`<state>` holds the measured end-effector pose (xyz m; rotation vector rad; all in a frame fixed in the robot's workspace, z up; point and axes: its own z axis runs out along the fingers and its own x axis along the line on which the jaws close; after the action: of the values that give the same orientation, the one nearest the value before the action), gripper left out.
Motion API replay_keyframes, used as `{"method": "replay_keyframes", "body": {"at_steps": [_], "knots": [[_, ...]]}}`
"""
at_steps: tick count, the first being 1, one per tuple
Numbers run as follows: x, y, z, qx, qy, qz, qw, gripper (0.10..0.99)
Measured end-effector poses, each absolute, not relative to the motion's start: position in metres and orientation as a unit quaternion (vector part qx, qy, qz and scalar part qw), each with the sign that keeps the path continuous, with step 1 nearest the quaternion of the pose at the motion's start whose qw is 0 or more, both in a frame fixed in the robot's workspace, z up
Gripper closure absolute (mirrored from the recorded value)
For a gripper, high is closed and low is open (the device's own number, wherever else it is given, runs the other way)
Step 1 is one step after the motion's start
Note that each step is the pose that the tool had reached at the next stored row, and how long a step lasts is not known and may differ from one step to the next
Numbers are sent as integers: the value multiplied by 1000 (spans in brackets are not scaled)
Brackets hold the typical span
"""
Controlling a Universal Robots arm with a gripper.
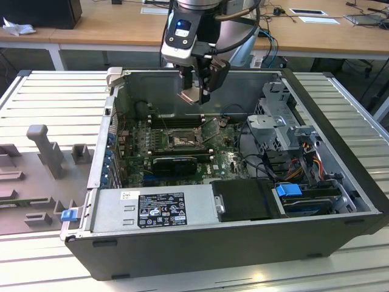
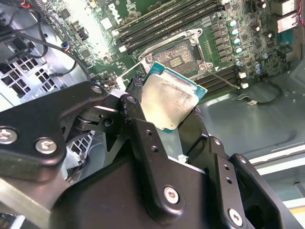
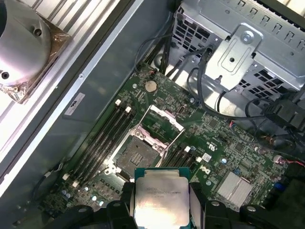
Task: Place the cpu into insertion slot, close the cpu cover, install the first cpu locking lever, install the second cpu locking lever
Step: 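Place the cpu into insertion slot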
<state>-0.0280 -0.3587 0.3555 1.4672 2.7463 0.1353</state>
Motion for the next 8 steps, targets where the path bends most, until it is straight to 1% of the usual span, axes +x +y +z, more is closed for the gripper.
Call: {"method": "replay_keyframes", "body": {"at_steps": [8], "knots": [[-28, -359, 355, 512, 858, 43, 15, 541]]}}
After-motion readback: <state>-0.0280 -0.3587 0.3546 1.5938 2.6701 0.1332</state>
